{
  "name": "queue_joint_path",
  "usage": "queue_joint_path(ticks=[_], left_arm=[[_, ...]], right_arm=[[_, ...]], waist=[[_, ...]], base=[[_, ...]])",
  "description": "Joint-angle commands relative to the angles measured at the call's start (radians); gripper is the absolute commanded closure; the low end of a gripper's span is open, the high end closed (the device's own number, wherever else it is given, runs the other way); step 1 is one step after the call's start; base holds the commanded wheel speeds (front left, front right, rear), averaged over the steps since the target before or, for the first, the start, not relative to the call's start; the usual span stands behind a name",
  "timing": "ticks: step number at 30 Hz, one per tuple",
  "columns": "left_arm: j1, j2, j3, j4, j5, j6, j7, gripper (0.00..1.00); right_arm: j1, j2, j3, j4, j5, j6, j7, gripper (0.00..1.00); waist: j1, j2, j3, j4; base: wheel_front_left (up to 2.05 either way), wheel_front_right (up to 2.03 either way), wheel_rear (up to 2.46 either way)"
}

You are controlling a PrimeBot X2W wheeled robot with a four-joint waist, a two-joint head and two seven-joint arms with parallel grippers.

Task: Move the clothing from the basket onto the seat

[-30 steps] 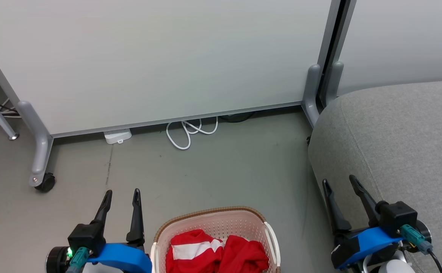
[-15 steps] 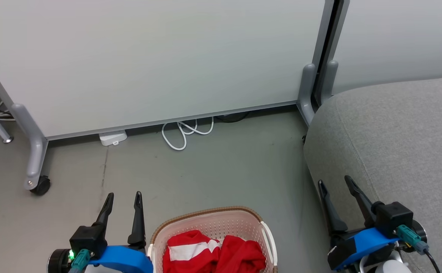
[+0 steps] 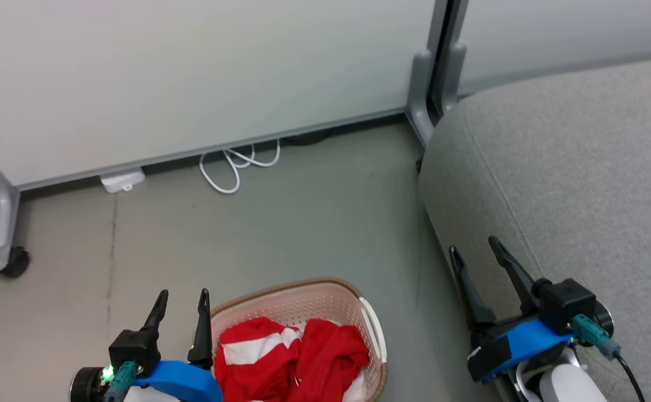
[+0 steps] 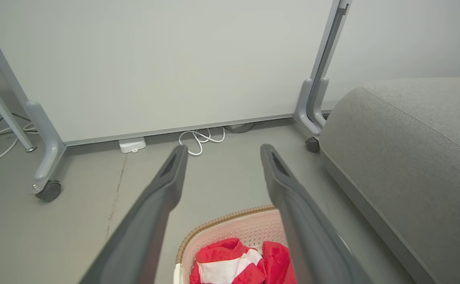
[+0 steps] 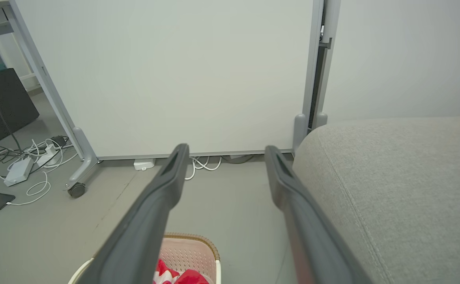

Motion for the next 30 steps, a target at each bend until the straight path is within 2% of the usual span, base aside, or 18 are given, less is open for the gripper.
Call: queue_joint_path(ticks=[1,12,23,30], left_arm=[[-0.032,0.008,-0.001,0.026,0.005,0.001,-0.003,0.00],[-0.165,0.049,-0.011,0.180,0.027,-0.007,-0.003,0.00],[-0.324,0.144,-0.007,0.318,0.031,-0.014,0.022,0.00],[-0.407,0.198,-0.034,0.380,0.048,-0.023,0.064,0.00]], right_arm=[[-0.027,-0.004,0.009,-0.013,0.000,0.000,-0.002,0.00],[-0.119,-0.003,0.067,-0.044,0.018,0.000,-0.021,0.00],[-0.232,-0.003,0.149,-0.056,0.090,0.000,-0.062,0.00],[-0.280,-0.002,0.188,-0.049,0.131,0.000,-0.071,0.00]], waist=[[0.0000,0.0000,0.064,-0.045],[0.0000,0.0000,0.265,-0.143],[0.0000,0.0000,0.507,-0.259],[0.0000,0.0000,0.609,-0.299]], base=[[0.00,0.00,0.00],[0.00,0.00,0.00],[0.00,0.00,0.00],[0.00,0.00,0.00]])
